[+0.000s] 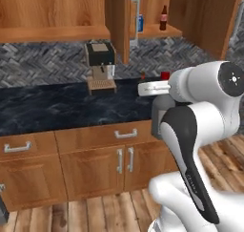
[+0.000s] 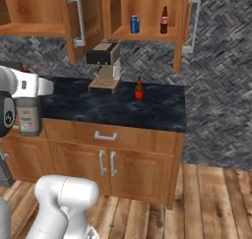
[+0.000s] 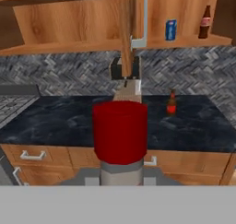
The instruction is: Sort all alcoholic drinks to one cabinet, and non-alcoholic drinks to the other.
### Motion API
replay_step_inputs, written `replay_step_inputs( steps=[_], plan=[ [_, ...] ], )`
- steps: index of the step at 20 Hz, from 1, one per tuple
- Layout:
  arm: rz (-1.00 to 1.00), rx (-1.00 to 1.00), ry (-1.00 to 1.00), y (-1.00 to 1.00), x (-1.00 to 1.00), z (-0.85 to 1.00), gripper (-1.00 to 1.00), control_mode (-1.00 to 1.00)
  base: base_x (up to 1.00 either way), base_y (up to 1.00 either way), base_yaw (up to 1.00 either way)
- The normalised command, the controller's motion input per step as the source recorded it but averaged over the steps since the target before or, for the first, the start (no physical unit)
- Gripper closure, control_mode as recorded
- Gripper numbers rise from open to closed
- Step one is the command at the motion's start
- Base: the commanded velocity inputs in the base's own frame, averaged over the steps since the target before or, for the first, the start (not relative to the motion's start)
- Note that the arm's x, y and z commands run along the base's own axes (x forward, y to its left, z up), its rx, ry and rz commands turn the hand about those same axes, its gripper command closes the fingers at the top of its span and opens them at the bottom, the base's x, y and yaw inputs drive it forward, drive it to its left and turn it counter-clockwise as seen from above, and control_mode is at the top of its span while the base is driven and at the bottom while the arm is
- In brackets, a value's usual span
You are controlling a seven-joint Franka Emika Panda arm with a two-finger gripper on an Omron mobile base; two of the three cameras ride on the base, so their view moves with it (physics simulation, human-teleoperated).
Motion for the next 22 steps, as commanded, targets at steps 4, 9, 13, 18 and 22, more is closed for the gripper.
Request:
replay_step_inputs(
  steps=[4,9,13,18,22],
  plan=[
    [0.0,0.0,0.0,0.0,0.0,0.0,1.0,1.0,0.0,1.0,-0.01],
    [0.0,0.0,0.0,0.0,0.0,0.0,1.0,1.0,0.14,0.94,-0.03],
    [0.0,0.0,0.0,0.0,0.0,0.0,1.0,1.0,0.5,0.57,-0.06],
    [0.0,0.0,0.0,0.0,0.0,0.0,1.0,1.0,0.68,0.43,-0.06],
    [0.0,0.0,0.0,0.0,0.0,0.0,1.0,1.0,0.65,0.32,-0.06]
  ],
)
